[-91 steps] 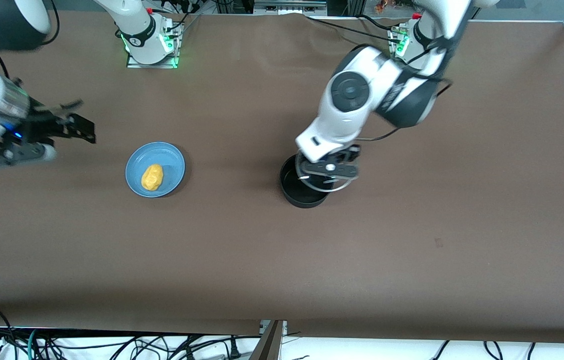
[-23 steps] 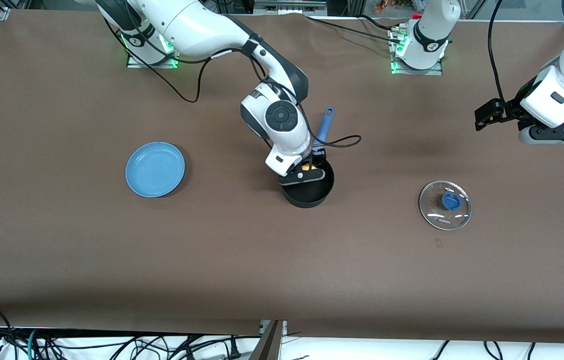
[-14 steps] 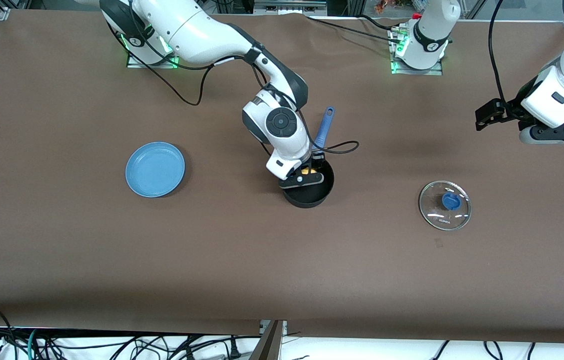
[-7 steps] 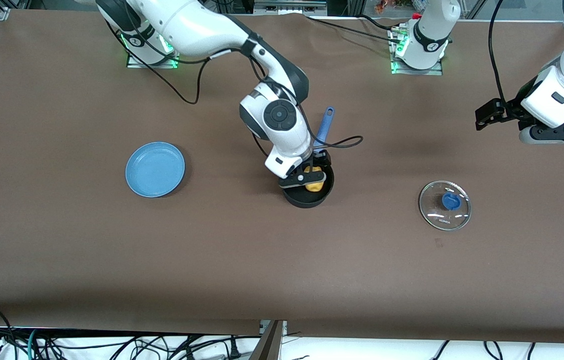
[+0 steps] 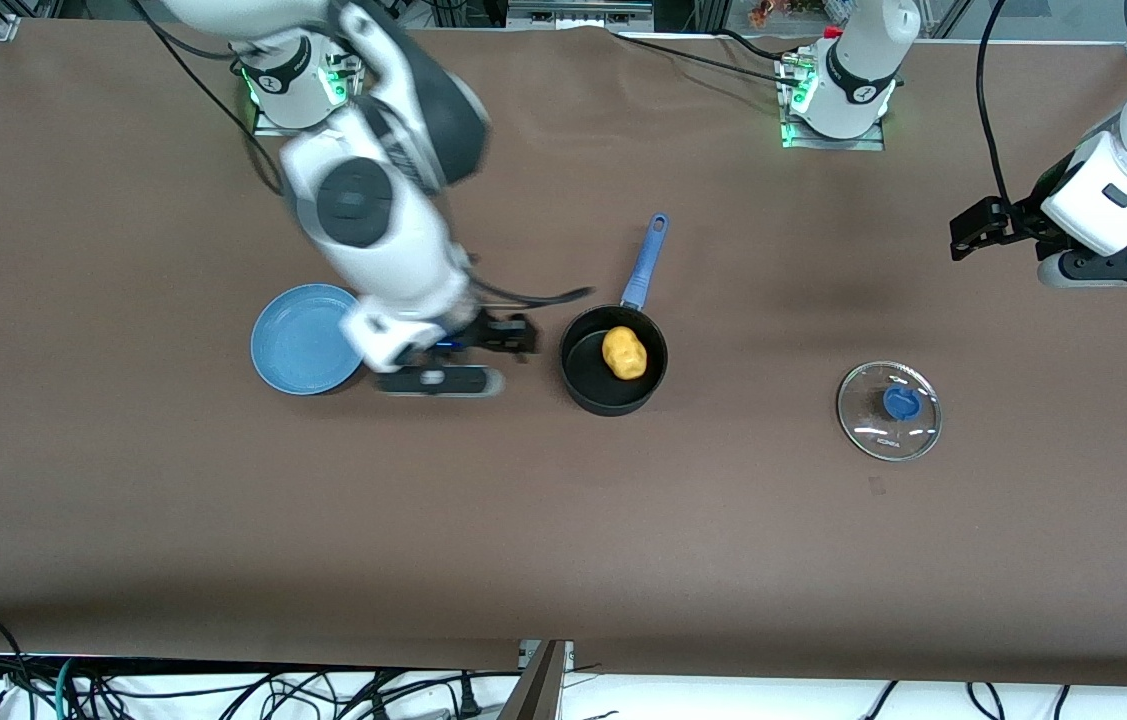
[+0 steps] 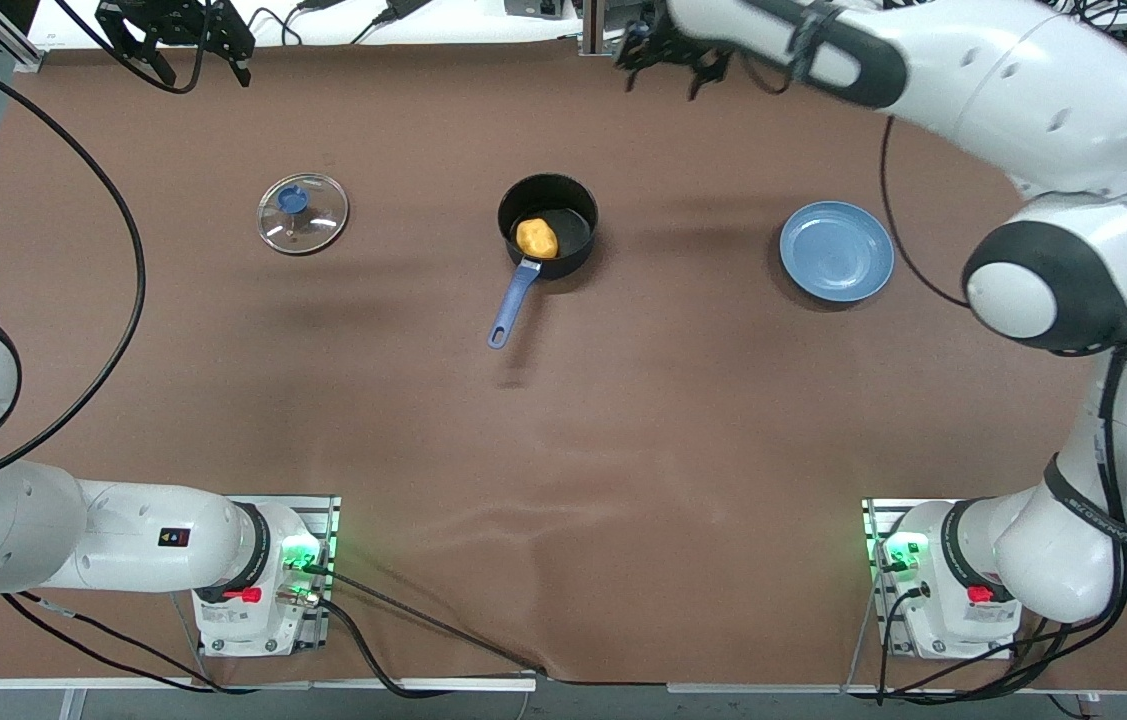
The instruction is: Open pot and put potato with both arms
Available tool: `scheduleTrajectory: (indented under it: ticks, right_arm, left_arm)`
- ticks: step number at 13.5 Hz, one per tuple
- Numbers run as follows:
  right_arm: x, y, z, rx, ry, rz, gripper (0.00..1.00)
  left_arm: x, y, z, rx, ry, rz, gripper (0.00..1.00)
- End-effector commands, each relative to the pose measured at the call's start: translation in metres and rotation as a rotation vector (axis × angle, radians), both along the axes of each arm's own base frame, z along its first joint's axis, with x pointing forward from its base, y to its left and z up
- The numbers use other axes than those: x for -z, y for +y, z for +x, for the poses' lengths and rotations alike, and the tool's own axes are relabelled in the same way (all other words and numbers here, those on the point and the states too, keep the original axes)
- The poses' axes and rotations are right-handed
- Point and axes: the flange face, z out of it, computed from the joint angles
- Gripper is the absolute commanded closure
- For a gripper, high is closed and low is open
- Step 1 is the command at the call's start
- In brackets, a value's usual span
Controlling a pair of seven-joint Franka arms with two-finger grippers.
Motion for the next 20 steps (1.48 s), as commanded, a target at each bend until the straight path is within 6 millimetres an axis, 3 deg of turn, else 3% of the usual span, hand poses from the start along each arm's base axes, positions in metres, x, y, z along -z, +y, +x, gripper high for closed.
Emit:
scheduleTrajectory:
  ticks: [1, 3, 6, 8, 11, 14, 20]
  right_arm:
    - [-0.052, -0.057, -0.018, -0.035, 0.055, -0.038, 0.00]
    - [-0.083, -0.116, -0.029, -0.051, 0.087, -0.068, 0.00]
    - [-0.113, -0.192, -0.049, -0.071, 0.096, -0.098, 0.00]
    - [-0.126, -0.224, -0.069, -0.073, 0.091, -0.103, 0.00]
    - [-0.126, -0.266, -0.094, -0.152, 0.102, -0.101, 0.00]
    - [-0.131, -0.275, -0.094, -0.182, 0.109, -0.109, 0.00]
    - [-0.141, -0.273, -0.089, -0.196, 0.082, -0.108, 0.00]
  left_arm:
    - [-0.007, 0.001, -0.003, 0.005, 0.001, 0.006, 0.00]
    - [-0.006, 0.001, -0.004, 0.003, 0.008, 0.005, 0.00]
    - [-0.006, -0.001, -0.005, 0.007, 0.018, 0.005, 0.00]
    - [-0.006, -0.001, -0.005, 0.006, 0.020, 0.005, 0.00]
    - [-0.006, 0.000, -0.005, 0.004, 0.020, 0.005, 0.00]
    - [-0.003, -0.001, -0.003, 0.009, 0.024, 0.009, 0.00]
    - [-0.003, -0.005, -0.003, 0.013, 0.019, 0.014, 0.00]
